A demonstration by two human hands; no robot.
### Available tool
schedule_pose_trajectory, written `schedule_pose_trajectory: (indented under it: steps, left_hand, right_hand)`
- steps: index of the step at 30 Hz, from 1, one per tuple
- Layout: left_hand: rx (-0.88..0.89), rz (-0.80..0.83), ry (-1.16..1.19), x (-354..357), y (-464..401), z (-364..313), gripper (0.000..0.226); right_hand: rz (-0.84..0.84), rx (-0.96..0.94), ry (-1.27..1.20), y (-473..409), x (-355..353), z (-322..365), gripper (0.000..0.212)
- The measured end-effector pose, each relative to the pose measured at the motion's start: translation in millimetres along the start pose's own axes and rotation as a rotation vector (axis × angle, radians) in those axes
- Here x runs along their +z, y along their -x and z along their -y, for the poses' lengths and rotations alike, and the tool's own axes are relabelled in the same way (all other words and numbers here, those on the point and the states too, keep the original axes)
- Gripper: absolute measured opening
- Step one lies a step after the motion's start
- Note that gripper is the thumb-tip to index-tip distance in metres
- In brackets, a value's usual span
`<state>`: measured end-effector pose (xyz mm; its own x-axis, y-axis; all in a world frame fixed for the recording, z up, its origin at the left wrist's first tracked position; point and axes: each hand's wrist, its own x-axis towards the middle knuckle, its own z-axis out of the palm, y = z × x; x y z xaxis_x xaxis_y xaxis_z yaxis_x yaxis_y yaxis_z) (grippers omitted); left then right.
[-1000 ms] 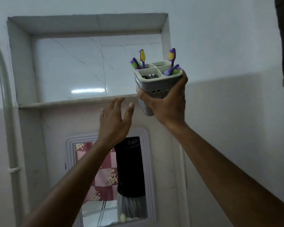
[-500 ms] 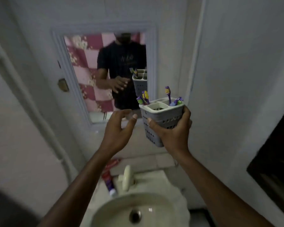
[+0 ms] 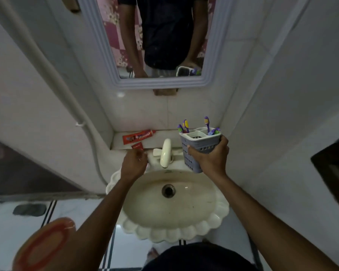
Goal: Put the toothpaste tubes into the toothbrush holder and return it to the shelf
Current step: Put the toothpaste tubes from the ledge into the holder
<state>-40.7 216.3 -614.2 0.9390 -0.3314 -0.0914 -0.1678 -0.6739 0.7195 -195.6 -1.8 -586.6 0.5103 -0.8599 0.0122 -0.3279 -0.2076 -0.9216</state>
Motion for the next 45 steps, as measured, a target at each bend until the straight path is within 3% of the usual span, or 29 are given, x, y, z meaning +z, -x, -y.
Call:
schedule_pose_trajectory:
  steps: [4, 13, 15, 18, 20, 23, 29, 37, 45]
  left_hand:
    - [-0.178, 0.070, -0.090, 34, -26, 52, 0.037]
    - [-0.334, 0.051, -0.040, 97, -117, 131, 0.081]
    - [-0.358, 0.063, -0.014, 98, -121, 129, 0.078]
    - [-0.358, 0.067, 0.037, 64, -87, 74, 0.061]
    - [-0.338, 0.021, 0.101, 52, -69, 48, 0.046]
    - [-0.354, -0.081, 0.301, 37, -54, 25, 0.043]
    - [-0.088, -0.229, 0.498, -6, -47, -44, 0.037]
    - [0.352, -0.083, 0.338, 27, -36, -146, 0.047]
    - [0.380, 0.055, 0.132, 66, -39, -165, 0.036]
  right_hand:
    - [0.028, 0.069, 0.206, -5, 22, -23, 0.117]
    - [0.039, 0.091, 0.136, -18, 53, -33, 0.126]
    - [0.042, 0.101, 0.131, -19, 57, -37, 0.127]
    - [0.102, 0.114, 0.167, -16, 63, -47, 0.123]
    - [0.125, 0.102, 0.161, -13, 65, -55, 0.124]
    - [0.156, 0.099, 0.114, -10, 63, -66, 0.131]
    - [0.223, 0.148, 0.032, -3, 54, -63, 0.136]
    - [0.243, 0.181, 0.005, -4, 42, -68, 0.119]
    - [0.259, 0.170, 0.012, -5, 34, -70, 0.118]
